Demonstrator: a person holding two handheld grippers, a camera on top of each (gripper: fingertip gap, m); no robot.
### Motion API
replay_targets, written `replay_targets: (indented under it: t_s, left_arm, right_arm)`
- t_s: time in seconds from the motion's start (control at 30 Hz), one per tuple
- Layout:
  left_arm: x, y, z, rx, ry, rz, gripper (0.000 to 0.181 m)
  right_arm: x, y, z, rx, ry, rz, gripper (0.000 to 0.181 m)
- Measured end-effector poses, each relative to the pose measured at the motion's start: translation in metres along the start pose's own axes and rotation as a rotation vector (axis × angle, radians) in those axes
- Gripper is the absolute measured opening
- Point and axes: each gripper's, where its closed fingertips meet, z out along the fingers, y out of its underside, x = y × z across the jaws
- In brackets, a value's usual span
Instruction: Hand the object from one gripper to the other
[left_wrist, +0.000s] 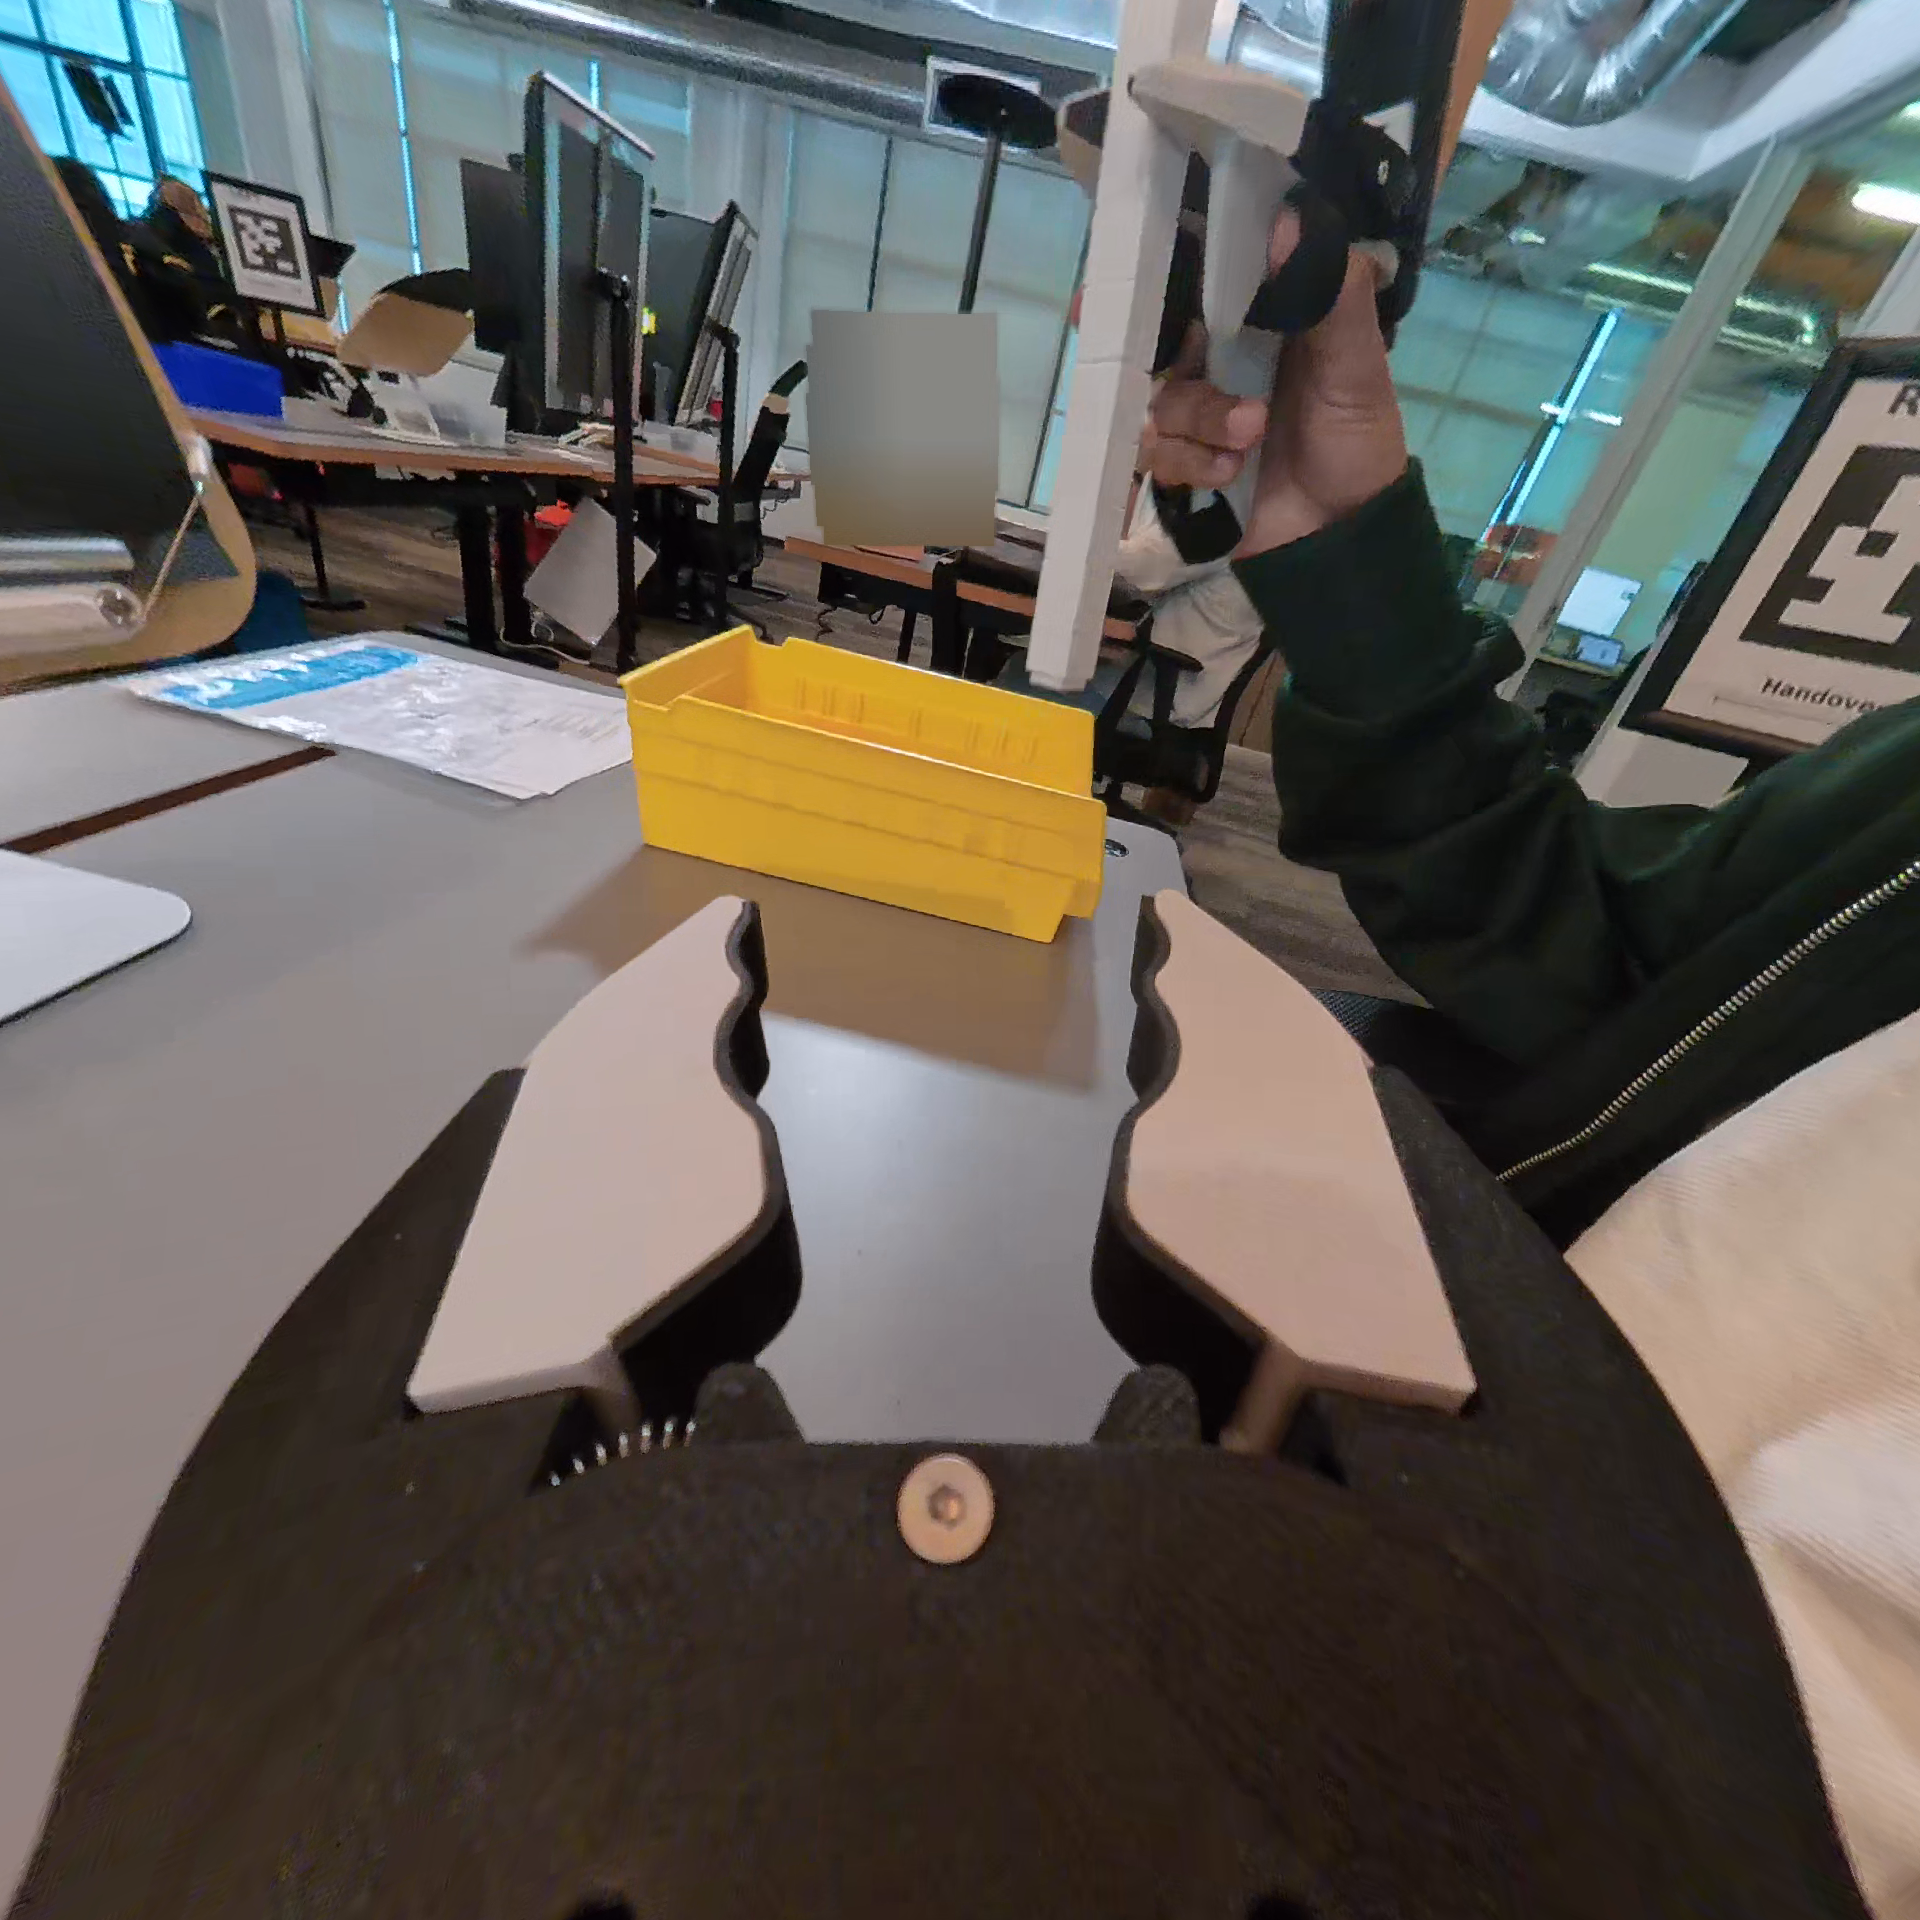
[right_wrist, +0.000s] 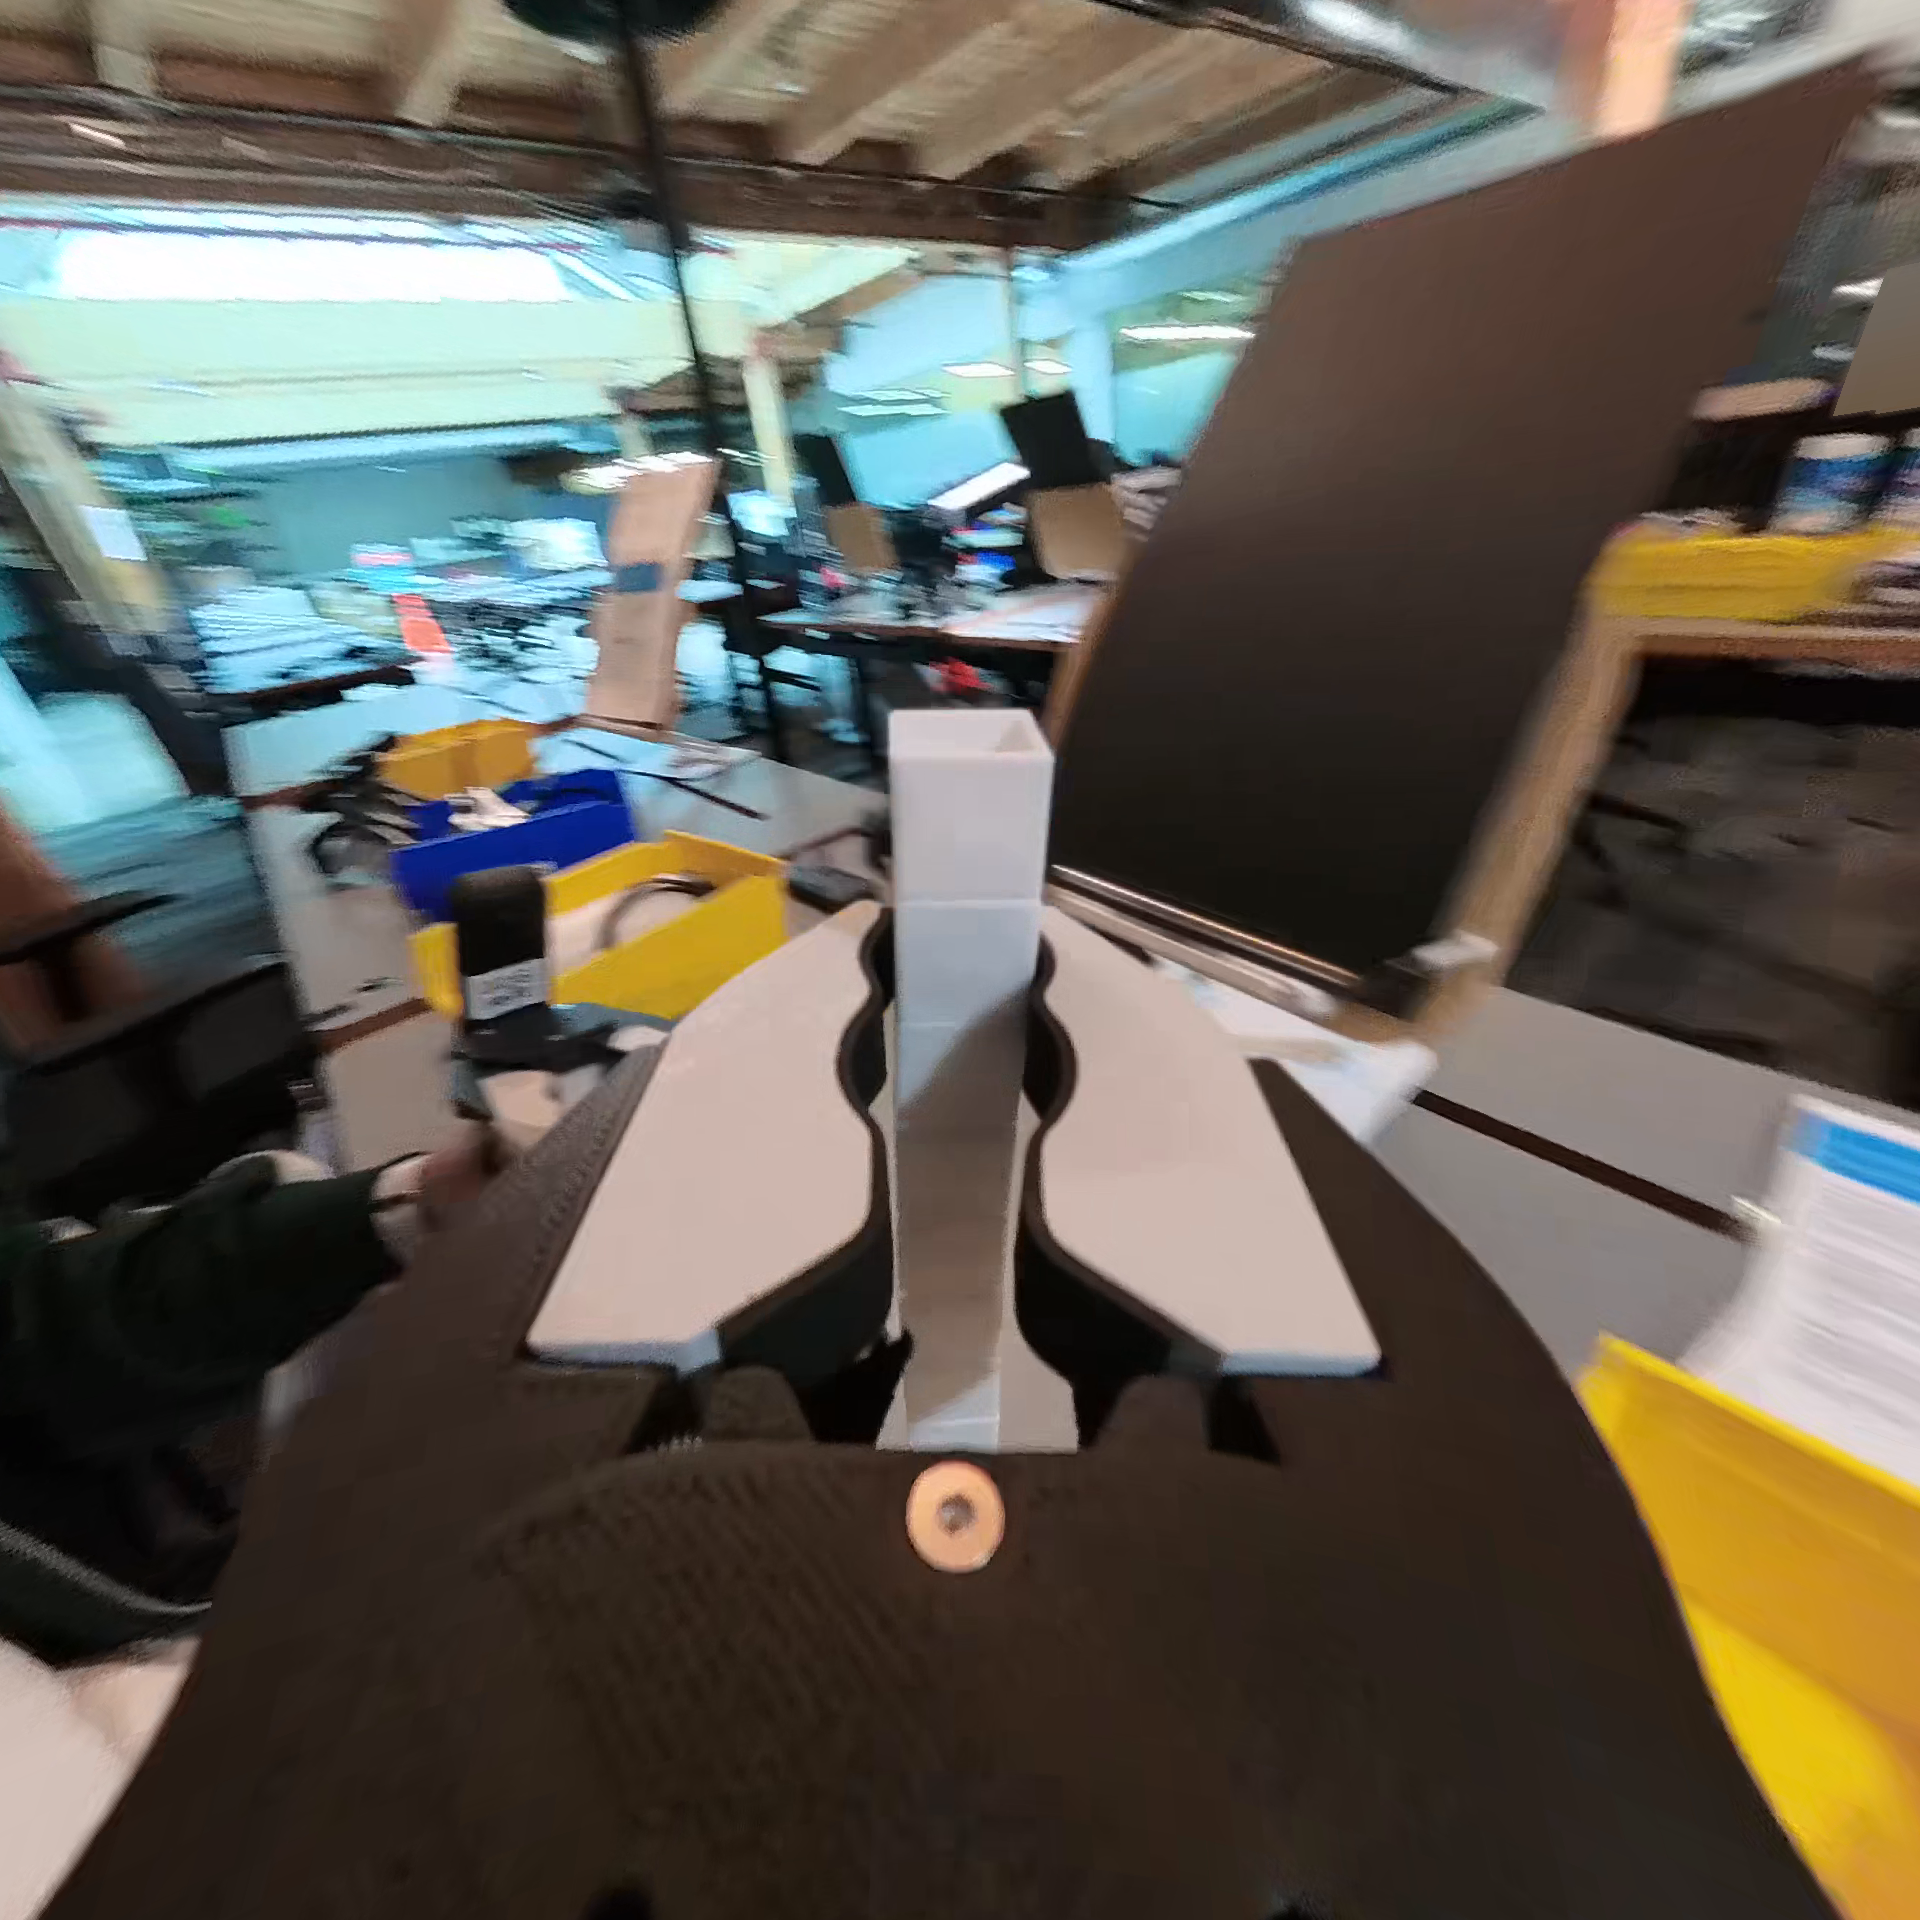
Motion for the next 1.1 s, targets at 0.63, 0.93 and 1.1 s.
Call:
replay_targets:
  t_s: [0.63, 0.93, 1.1]
  left_arm:
    - [-0.008, 0.033, 0.012, -0.089, -0.021, -0.037, 0.064]
    - [-0.009, 0.037, 0.012, -0.094, -0.011, -0.052, 0.064]
    - [-0.008, 0.037, 0.012, -0.096, -0.010, -0.051, 0.063]
  right_arm:
    - [0.248, 0.174, -0.150, -0.779, 0.932, -0.014, 0.023]
    - [0.288, 0.188, -0.153, -0.839, 1.108, -0.391, 0.028]
    - [0.298, 0.201, -0.156, -0.890, 1.146, -0.469, 0.031]
